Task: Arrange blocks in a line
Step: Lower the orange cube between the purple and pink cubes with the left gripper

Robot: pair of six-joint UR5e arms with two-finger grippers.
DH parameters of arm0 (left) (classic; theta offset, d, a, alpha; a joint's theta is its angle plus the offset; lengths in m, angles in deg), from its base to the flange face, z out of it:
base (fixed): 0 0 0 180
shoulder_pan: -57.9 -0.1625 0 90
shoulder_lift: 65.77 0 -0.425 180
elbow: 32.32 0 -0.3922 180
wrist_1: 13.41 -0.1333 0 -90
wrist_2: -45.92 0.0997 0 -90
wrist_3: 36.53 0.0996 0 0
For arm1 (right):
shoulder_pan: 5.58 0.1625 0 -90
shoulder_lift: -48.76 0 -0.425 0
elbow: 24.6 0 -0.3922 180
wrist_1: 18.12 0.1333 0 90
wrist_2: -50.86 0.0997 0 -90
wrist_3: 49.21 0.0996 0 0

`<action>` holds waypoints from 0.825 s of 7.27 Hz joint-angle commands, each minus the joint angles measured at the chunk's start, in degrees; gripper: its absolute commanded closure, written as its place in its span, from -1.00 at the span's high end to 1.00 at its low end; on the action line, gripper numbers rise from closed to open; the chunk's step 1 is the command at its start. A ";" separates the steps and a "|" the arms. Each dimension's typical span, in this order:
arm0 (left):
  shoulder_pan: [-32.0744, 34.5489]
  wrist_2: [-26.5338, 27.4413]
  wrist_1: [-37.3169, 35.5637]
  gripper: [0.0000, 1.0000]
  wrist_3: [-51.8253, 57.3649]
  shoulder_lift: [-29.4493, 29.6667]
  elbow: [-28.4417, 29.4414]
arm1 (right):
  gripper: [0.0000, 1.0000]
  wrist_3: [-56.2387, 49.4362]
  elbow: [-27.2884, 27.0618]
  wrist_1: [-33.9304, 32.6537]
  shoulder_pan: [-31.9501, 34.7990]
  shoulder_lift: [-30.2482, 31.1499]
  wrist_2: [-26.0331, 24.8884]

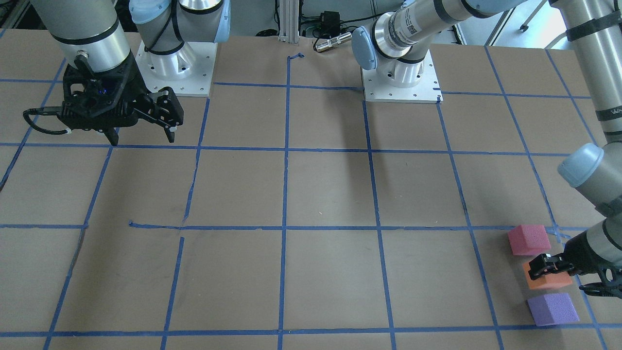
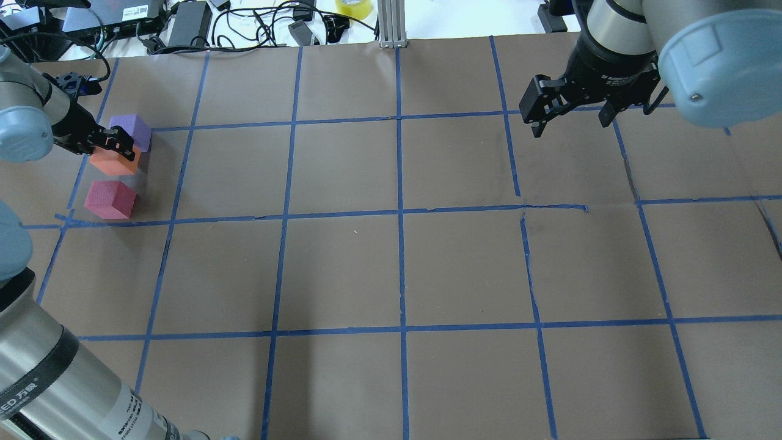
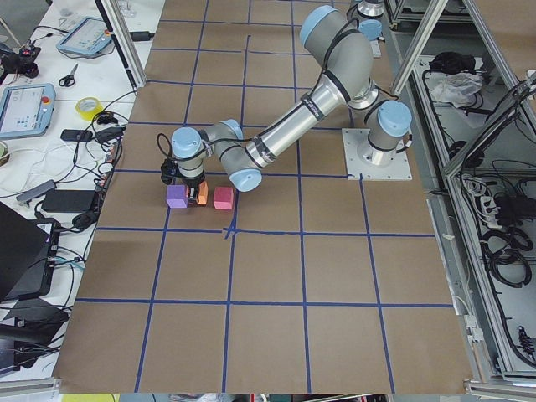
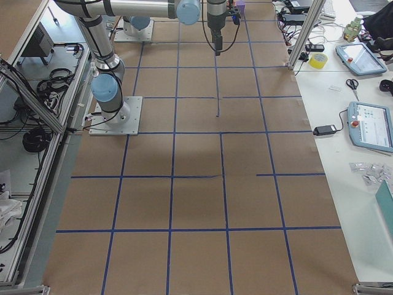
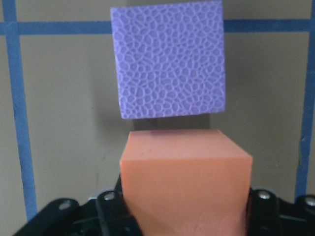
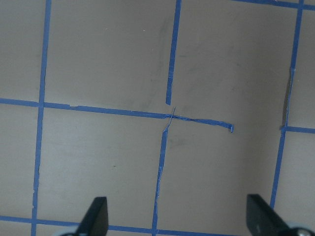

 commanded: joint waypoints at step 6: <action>-0.25 0.06 -0.28 -1.00 1.73 0.34 -0.24 | 1.00 -0.18 0.03 -0.09 -0.06 -0.18 0.18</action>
